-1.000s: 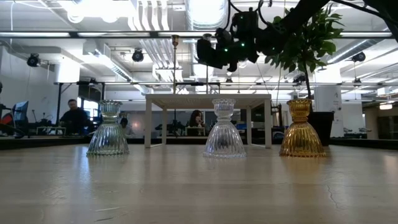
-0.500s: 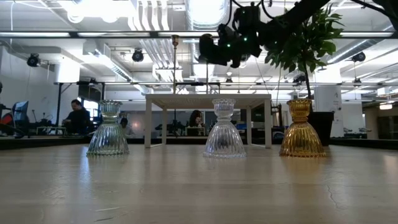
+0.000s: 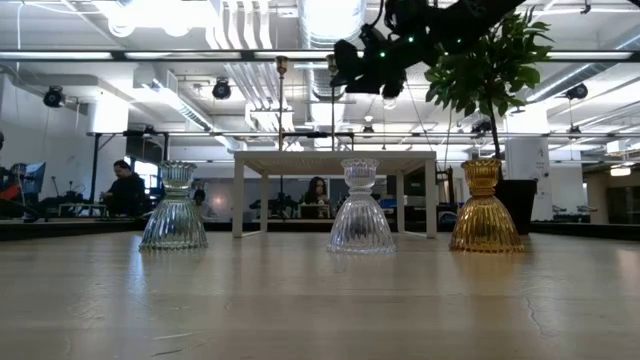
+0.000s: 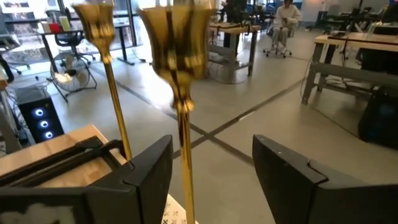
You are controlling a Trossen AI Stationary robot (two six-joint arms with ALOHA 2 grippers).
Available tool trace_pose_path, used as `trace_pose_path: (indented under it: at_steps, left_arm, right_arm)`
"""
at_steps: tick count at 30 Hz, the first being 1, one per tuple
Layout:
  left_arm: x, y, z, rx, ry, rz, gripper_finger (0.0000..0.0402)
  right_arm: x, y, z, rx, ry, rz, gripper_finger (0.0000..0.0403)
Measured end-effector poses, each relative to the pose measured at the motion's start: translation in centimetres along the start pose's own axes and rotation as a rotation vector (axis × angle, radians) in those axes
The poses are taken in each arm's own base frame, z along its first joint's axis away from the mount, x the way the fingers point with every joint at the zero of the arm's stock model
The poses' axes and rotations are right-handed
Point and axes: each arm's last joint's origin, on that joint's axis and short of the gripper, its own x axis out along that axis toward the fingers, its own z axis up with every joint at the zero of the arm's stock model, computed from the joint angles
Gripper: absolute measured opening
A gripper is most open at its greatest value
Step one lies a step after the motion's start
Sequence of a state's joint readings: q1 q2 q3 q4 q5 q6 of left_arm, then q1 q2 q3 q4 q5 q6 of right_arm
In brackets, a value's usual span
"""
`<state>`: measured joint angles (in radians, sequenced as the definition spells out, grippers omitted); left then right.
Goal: Pick & Place candle stick holders
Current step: Align the gold candle holder with the other gold candle holders on the shelf
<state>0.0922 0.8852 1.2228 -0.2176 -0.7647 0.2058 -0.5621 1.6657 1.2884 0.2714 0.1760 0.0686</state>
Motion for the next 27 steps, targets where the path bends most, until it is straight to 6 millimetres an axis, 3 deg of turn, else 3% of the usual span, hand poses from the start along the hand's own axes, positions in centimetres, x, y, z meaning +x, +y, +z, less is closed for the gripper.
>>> trace_pose_path:
  at_steps: [7,13,27]
  left_arm:
    - [0.0,0.0,0.0,0.0,0.0,0.0,0.0287]
    - [0.0,0.0,0.0,0.0,0.0,0.0,0.0287]
    - [0.0,0.0,0.0,0.005,0.001,0.0,0.0287]
  right_arm:
    - [-1.7,0.2,0.8,0.061,0.083,0.09,0.0213]
    - [-5.1,1.1,1.5,0.078,0.263,0.23,0.0205]
    - [-19.7,4.0,6.0,0.021,0.369,0.465,0.0173]
